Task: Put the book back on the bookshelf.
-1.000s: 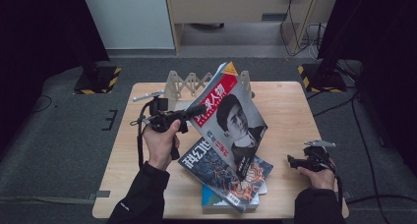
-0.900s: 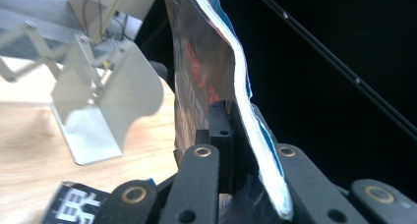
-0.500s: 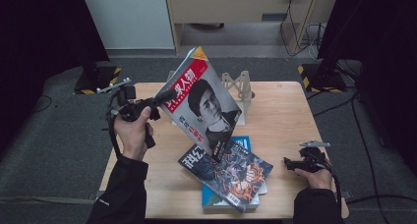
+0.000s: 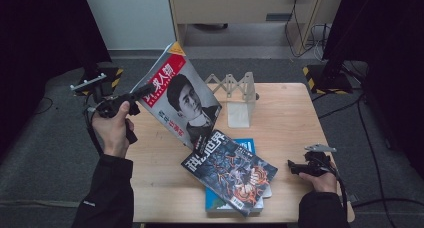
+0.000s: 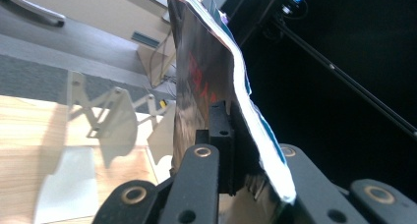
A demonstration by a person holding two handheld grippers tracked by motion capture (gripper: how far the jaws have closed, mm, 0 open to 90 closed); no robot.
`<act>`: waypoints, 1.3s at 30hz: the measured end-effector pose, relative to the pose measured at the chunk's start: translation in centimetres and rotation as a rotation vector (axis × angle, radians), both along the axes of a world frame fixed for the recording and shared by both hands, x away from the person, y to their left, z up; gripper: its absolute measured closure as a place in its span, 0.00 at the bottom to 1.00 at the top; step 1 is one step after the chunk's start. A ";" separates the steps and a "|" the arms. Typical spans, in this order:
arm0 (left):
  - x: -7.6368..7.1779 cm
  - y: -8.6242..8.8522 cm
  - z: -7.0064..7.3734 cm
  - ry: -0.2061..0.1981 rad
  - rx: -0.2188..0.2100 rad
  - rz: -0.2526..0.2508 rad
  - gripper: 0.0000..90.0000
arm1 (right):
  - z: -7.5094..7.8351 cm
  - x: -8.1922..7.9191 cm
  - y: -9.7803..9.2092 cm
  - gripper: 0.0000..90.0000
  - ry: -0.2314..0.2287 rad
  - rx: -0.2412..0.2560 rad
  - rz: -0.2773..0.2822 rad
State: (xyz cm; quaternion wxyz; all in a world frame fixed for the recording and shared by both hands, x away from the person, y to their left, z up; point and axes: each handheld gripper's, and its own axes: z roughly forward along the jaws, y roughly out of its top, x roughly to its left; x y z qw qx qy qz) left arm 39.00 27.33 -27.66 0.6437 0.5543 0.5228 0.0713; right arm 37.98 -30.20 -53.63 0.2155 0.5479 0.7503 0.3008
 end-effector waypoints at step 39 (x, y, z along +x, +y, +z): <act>7.2 1.2 -3.5 0.002 0.194 0.253 0.95 | -0.3 -0.1 0.0 0.03 -0.027 0.012 0.006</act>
